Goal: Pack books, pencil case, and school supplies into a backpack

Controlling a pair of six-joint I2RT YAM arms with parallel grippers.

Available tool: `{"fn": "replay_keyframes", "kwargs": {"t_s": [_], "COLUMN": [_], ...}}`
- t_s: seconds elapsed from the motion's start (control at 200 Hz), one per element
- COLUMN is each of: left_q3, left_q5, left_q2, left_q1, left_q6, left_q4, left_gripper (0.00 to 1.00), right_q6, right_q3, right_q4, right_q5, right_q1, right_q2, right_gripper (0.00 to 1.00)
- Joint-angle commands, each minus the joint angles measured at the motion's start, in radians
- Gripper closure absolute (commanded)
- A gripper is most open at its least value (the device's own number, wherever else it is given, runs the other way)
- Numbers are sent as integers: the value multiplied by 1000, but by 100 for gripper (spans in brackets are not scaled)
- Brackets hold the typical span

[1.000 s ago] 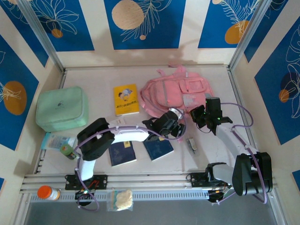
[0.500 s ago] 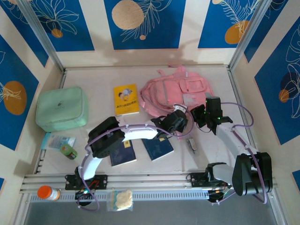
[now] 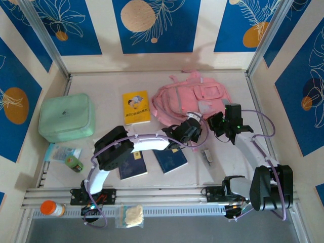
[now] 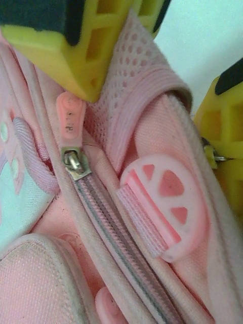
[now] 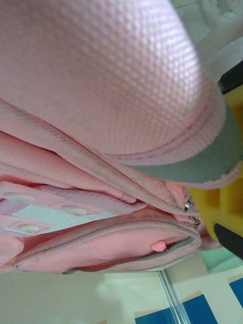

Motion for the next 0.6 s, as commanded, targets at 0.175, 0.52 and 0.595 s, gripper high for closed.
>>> {"fn": "replay_keyframes", "kwargs": {"t_s": [0.175,0.52,0.595], "left_q3": [-126,-189,-183], "left_q5": [137,199,231], "left_q2": [-153,-205,-209], "left_q1": [73,136,143], "left_q6": [-31,41,46], "left_q4": [-39,-137,-127], "left_gripper": [100,100,100], "right_q6": [-83,-183,-206], "right_q3": [115,268,302], "right_q4": [0,-14,-36], "right_q5": [-131,-226,-258], "right_q1": [-86,-181,-182], "right_q2": [36,201,237], "right_gripper": [100,100,100]}}
